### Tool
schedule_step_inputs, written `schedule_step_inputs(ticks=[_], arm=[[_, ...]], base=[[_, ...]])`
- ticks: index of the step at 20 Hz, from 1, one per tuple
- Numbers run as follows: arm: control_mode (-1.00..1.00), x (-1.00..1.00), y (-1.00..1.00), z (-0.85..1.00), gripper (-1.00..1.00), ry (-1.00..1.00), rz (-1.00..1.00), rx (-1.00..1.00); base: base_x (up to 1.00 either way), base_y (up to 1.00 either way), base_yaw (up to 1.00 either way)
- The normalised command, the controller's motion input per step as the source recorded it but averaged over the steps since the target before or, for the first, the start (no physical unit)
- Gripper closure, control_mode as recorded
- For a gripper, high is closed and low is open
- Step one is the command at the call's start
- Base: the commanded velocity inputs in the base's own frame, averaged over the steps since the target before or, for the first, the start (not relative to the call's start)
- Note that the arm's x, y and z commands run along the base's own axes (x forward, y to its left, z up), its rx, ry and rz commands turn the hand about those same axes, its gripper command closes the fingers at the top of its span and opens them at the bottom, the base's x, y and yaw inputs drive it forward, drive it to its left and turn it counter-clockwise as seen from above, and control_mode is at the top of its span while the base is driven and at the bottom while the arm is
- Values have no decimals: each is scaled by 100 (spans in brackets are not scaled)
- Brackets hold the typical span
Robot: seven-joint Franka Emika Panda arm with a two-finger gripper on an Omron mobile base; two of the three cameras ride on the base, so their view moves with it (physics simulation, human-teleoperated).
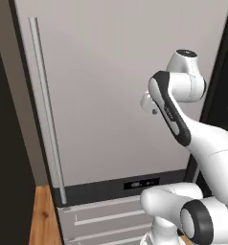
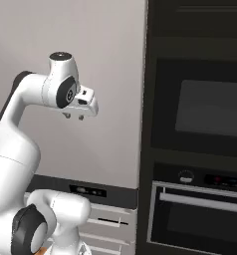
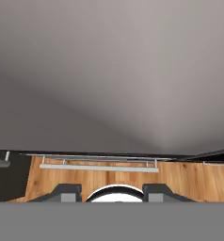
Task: There is a bowl on the dining counter. Grab a lemon wedge from the fridge and place it in the bowl. Then get the liquor bottle and glass cup from the cabinet and place them next to the bowl.
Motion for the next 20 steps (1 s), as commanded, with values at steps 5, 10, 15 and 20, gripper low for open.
schedule_step_inputs(ticks=[5,10,15,20], arm=[[100,0,0,0,-100,0,0,0],[100,0,0,0,-100,0,0,0],[100,0,0,0,-100,0,0,0],[100,0,0,0,-100,0,0,0]], base=[[-31,0,0],[-70,26,0],[-47,60,0],[-6,81,-4]])
